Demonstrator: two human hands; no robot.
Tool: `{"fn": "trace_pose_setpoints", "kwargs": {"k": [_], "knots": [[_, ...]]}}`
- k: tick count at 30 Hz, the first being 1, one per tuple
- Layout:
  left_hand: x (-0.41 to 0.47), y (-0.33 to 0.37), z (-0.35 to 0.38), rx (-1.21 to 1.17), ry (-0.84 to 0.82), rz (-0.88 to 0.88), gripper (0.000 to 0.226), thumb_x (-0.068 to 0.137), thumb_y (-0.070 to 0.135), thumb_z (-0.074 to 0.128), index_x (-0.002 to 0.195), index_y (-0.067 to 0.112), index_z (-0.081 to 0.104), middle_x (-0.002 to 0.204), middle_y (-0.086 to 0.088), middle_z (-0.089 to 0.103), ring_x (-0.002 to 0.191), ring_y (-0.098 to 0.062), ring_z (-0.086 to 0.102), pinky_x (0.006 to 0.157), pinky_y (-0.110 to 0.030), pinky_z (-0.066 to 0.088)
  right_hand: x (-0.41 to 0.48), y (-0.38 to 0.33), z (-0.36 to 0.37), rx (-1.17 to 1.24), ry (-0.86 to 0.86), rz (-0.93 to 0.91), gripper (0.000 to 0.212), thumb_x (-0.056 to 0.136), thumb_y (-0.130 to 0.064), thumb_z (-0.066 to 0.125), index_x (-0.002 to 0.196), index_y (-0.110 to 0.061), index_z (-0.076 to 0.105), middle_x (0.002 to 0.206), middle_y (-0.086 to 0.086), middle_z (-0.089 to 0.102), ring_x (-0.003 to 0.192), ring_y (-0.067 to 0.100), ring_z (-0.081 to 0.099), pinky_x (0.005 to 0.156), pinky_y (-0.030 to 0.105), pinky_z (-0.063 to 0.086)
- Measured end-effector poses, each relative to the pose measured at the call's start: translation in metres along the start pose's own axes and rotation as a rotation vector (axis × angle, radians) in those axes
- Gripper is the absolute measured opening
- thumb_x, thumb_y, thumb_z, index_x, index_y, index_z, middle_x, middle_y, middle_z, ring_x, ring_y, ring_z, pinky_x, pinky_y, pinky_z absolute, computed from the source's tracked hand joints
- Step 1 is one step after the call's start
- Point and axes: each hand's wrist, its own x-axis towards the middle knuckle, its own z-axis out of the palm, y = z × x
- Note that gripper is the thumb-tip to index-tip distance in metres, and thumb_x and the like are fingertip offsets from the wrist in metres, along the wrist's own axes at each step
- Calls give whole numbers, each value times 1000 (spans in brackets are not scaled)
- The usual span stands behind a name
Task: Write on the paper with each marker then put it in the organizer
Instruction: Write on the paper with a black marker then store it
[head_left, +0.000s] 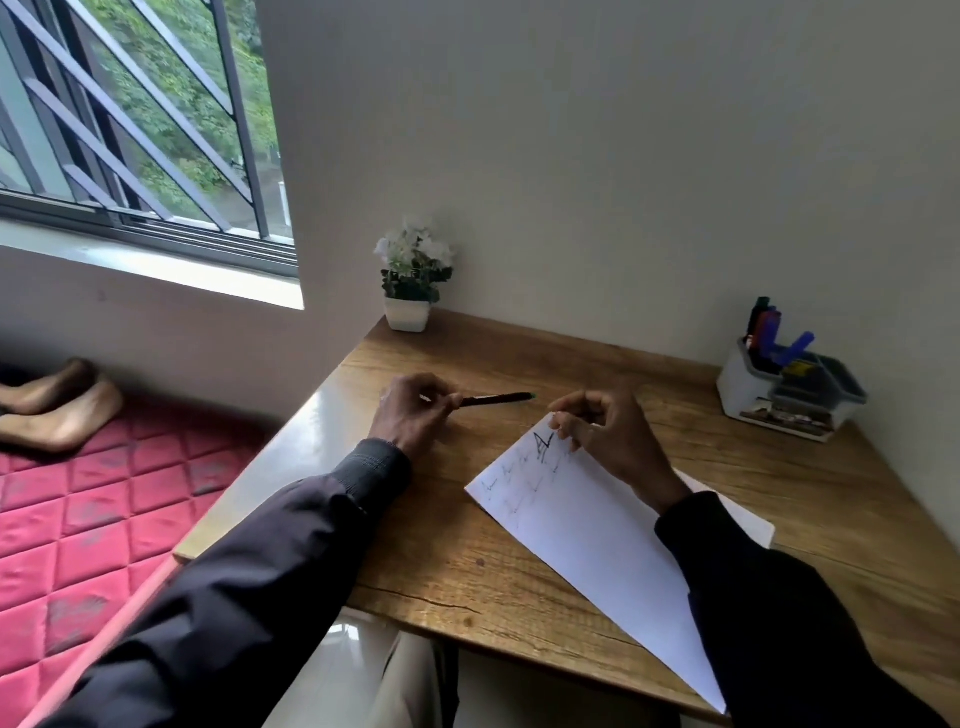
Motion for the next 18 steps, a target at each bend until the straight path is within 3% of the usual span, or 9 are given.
{"fn": "trace_pose_setpoints", "kwargs": {"k": [3,7,12,18], "knots": [[-2,14,13,-251,-76,-63,19,87,22,77,97,6,76,89,-9,75,80,-22,74,70,-29,62,-4,0,3,130,3,77,8,94,-13,73,102,-9,75,85,5,79,76,21,75,71,29,59],[-7,32,27,-490,-178,-106,22,87,20,76,100,1,75,86,-10,77,83,-20,75,71,-23,59,-10,-8,4,450,-46,149,28,91,-24,78,110,-5,72,94,14,78,81,24,73,73,31,58],[-9,47,43,-508,-322,-25,18,85,13,77,99,1,76,88,-6,78,83,-14,75,70,-19,57,-11,-11,5,582,-19,43,28,96,-24,69,110,0,72,89,16,72,78,28,66,67,31,56],[-10,48,48,-397,-350,98,17,84,7,77,100,2,77,90,-2,79,82,-14,75,68,-17,56,-7,-6,-1,577,107,129,29,98,-18,69,103,11,70,76,17,70,61,23,64,52,25,50]]}}
